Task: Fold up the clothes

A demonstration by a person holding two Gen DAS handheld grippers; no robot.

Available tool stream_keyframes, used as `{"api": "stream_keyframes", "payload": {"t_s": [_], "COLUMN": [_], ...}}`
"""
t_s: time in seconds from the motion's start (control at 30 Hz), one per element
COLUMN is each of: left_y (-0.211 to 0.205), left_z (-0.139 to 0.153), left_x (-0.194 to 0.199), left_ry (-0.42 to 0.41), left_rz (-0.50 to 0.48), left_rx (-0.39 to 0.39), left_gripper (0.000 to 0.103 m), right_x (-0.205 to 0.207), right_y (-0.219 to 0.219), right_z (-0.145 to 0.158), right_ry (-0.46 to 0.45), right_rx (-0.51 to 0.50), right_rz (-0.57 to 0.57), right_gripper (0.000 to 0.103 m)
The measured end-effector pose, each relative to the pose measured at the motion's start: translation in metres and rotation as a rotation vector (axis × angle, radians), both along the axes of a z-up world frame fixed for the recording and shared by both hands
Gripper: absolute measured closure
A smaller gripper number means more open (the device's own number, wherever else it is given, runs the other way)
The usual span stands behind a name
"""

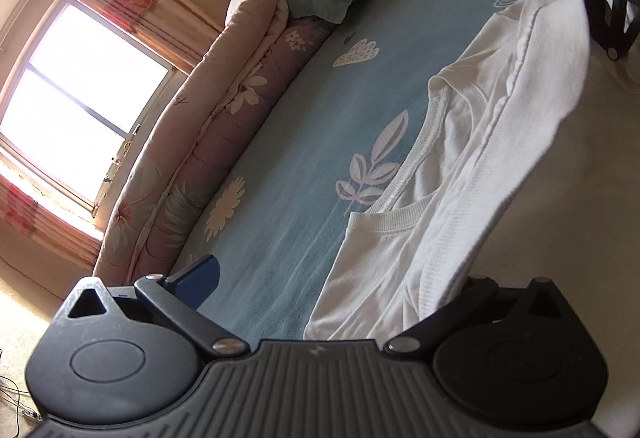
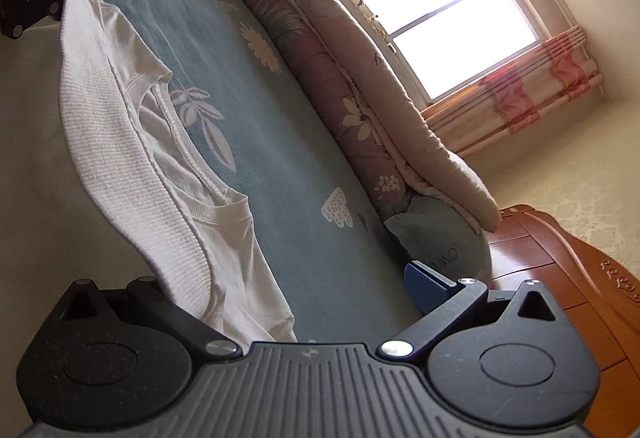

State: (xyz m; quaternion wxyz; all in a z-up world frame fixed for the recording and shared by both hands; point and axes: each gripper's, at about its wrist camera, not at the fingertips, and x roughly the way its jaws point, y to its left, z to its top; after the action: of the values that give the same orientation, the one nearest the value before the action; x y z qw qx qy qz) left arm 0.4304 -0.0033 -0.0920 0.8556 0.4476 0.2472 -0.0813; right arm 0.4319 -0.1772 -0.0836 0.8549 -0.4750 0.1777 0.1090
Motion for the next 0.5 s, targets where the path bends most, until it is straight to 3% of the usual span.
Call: {"api": "stream_keyframes", "payload": {"t_s": [0.1,0.2,0.27,0.33,0.5], "left_y": [0.005,0.014,0.023,0.032,0.052], "left_z": [-0.006,-0.012,-0.014,-0.006,0.024], "left_x": [0.018,0.038,0.048,0.045,0.018], "left_ry": [0.051,0.172,0.254,0.281,0.365], "left_rz": [0.002,0.004,0.015,0.007,-0.093], "left_rx": [-0.025,-0.101,-0.172,-0.226,-0.383], "left_gripper": [0.000,0.000,0.001,0.001,0.001], "right_x": [0.023,0.052,0.065,0.076,0.054], "right_y": [-0.003,-0.009,-0.020,-0.033,-0.066], "right_z": [-0.003,-0.009,-0.008,-0.004,0.025], "right_ry": [0.074,0.235,0.342,0.433,0.583], "right_rx": [0.044,0.117,0.223,0.335,0.559], "right_rz": [0.005,0.005,-0.011,-0.031,0.084], "right_gripper": [0.000,0.000,0.000,0.000,0.000]}}
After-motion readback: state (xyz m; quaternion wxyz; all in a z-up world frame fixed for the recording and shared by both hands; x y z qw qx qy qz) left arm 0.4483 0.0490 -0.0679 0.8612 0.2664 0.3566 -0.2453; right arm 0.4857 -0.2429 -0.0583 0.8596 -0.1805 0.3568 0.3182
